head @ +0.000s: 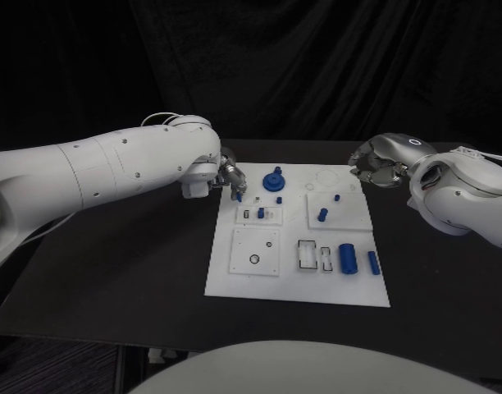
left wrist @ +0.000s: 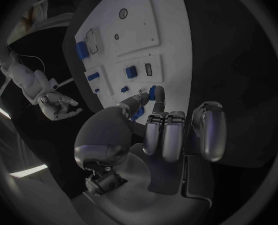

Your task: Assemble the parts on the task board

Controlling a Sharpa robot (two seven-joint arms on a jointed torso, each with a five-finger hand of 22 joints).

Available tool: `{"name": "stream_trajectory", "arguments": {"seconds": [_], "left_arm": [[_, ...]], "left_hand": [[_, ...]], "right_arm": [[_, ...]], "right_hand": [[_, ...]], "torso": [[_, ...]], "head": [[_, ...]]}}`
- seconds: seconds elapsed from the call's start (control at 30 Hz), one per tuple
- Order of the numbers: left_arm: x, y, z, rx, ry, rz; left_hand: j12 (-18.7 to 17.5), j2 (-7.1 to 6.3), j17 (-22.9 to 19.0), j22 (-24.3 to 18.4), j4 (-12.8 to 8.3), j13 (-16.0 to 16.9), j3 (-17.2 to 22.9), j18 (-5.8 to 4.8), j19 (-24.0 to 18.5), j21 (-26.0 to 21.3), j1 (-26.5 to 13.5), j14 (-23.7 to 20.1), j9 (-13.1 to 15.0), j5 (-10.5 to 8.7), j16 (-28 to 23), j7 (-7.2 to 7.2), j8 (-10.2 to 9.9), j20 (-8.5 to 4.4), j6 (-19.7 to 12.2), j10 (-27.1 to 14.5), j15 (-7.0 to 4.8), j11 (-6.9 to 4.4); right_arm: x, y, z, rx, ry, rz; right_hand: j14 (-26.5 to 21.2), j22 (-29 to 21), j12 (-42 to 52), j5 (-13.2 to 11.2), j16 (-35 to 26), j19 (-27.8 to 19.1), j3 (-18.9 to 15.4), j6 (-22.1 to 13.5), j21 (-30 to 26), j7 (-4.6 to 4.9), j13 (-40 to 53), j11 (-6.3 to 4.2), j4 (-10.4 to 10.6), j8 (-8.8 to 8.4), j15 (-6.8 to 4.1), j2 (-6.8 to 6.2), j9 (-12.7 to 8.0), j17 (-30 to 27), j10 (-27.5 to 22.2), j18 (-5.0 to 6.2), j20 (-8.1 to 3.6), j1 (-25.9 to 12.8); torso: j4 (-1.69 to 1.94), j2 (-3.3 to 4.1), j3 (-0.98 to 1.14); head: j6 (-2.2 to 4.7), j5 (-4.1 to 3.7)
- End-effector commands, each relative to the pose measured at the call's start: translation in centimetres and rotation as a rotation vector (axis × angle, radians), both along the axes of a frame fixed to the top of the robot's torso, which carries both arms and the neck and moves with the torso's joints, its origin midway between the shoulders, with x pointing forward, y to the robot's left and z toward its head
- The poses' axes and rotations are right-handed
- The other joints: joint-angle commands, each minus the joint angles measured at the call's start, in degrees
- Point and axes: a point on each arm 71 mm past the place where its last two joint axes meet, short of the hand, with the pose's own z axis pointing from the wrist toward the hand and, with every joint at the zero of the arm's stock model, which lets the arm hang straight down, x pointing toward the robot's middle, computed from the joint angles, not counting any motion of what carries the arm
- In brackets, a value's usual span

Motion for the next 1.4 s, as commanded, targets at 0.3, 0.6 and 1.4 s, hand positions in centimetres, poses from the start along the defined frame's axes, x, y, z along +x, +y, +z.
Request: {"name": "stream_trajectory", "arguments": {"seconds": [0.3,0.6,1.4], "left_arm": [[-1.2,-0.5,0.3,-0.033,-0.013,-0.014],[-1.6,-0.8,0.0,-0.051,-0.018,-0.016],[-2.6,-1.7,-2.1,-0.070,0.007,-0.026]], "left_hand": [[0.2,0.19,15.1,10.5,0.2,15.1,0.6,0.49,-0.1,0.0,-0.7,5.9,-0.1,-0.29,0.2,-0.36,-0.1,-0.54,0.7,5.9,-0.41,-0.44],[0.2,0.14,15.1,10.3,0.2,15.1,1.1,0.56,-0.3,-0.4,-0.8,5.9,-0.3,-0.20,0.2,-0.31,-0.5,-0.60,0.6,5.9,-0.44,-0.45],[0.2,0.09,15.1,10.3,0.3,15.1,1.5,0.59,-0.4,-0.6,-1.0,5.9,-0.6,-0.30,0.2,-0.25,-0.8,-0.62,0.6,5.9,-0.43,-0.41]], "right_arm": [[0.1,-0.3,-0.1,-0.006,0.001,-0.019],[0.0,-0.3,-0.1,-0.006,0.002,-0.018],[-0.2,-0.3,-0.1,-0.005,0.005,-0.018]], "right_hand": [[5.9,14.0,0.2,0.2,0.2,3.8,0.4,0.4,-0.2,-0.10,15.1,0.27,-0.1,0.04,0.16,-0.30,-0.1,15.1,6.0,-0.10,0.16,-0.3],[5.9,14.0,0.2,0.2,0.2,3.8,0.4,0.4,-0.2,-0.10,15.1,0.27,-0.1,0.04,0.16,-0.30,-0.1,15.1,6.0,-0.10,0.16,-0.3],[5.9,14.0,0.2,0.2,0.2,3.8,0.4,0.4,-0.2,-0.10,15.1,0.27,-0.1,0.04,0.16,-0.30,-0.1,15.1,6.0,-0.10,0.16,-0.3]], "torso": [[0.43,-0.76,0.43],[0.75,-0.98,0.35],[0.65,-0.87,0.42]], "head": [[-0.01,-0.35],[-0.01,-0.49],[-0.01,-0.29]]}}
